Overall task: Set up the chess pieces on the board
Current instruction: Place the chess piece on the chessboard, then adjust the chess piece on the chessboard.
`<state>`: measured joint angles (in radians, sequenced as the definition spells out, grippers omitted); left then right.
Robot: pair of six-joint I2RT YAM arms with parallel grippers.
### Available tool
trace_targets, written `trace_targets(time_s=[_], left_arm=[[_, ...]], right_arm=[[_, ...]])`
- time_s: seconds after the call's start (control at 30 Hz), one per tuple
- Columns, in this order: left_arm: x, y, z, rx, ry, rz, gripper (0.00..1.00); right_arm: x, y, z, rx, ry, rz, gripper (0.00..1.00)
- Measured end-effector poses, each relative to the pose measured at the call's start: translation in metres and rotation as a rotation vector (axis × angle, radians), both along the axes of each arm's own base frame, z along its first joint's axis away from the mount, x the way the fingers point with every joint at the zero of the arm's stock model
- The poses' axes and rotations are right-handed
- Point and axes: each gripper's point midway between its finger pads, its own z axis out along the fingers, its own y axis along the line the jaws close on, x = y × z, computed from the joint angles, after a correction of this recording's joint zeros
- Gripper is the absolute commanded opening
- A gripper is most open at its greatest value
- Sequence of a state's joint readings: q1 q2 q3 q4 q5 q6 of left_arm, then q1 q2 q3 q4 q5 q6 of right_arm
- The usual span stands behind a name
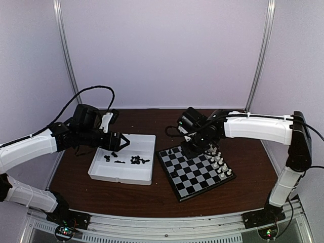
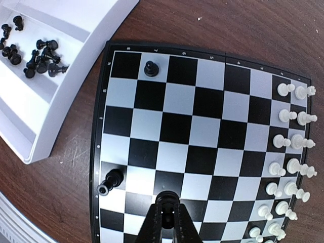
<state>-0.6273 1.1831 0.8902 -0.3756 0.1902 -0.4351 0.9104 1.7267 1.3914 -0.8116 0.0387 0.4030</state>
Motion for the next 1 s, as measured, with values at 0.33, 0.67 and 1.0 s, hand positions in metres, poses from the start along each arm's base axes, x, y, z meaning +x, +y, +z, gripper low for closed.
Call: trace_targets(time_s=[0.33, 0.67, 1.0], left_arm=[[0.0, 0.0, 0.0, 0.001, 0.0, 0.001, 0.7], [0.0, 0.0, 0.0, 0.002, -0.001, 0.002, 0.7], [0.0, 0.0, 0.0, 0.002, -0.001, 0.003, 0.7]], right_arm=[[0.044, 0.018, -0.021, 0.017, 0.037, -0.003, 0.0], [0.066, 0.043, -0.039, 0.046, 0.075, 0.031, 0.01], [0.06, 0.05, -0.056, 0.058, 0.132, 0.054, 0.03]])
